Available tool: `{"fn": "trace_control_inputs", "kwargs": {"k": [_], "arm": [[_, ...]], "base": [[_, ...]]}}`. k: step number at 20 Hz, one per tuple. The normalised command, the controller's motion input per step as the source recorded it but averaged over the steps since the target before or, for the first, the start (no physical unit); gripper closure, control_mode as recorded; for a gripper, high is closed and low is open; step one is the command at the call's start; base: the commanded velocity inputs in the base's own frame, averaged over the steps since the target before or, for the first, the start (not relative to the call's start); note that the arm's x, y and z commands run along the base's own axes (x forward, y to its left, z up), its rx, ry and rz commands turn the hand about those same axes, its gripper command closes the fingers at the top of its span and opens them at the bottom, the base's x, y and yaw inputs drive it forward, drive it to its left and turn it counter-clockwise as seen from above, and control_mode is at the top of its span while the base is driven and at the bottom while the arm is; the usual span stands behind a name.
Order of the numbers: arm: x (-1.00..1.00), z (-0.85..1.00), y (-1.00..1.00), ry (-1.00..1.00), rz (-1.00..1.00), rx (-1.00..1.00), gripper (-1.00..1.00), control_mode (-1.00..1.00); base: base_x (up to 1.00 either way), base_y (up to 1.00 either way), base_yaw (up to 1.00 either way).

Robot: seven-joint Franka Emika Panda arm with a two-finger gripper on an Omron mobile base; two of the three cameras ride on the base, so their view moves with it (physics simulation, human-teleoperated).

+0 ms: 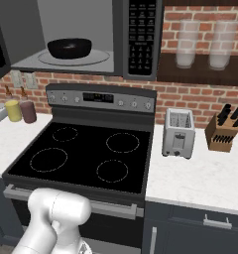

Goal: Open the microwave, place the bowl with waffle inside the microwave, then close the microwave door and turn it on.

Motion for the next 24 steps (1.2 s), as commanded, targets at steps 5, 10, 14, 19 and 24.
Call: {"fn": "trace_control_inputs", "kwargs": {"k": [5, 10, 14, 19, 24], "arm": [[0.98, -0.45, 0.56, 0.08, -0.11, -0.07, 1.00, -1.00], [1.00, -0.22, 0.22, 0.04, -0.09, -0.03, 1.00, -1.00], [1.00, -0.01, 0.04, 0.00, -0.04, -0.02, 1.00, -1.00], [0.53, 0.23, -0.21, 0.01, 0.00, -0.05, 1.00, -1.00], [0.53, 0.24, -0.56, 0.09, 0.00, -0.03, 1.00, -1.00]], "base": [[0.00, 0.00, 0.00], [0.00, 0.00, 0.00], [0.00, 0.00, 0.00], [0.00, 0.00, 0.00], [0.00, 0.00, 0.00]]}}
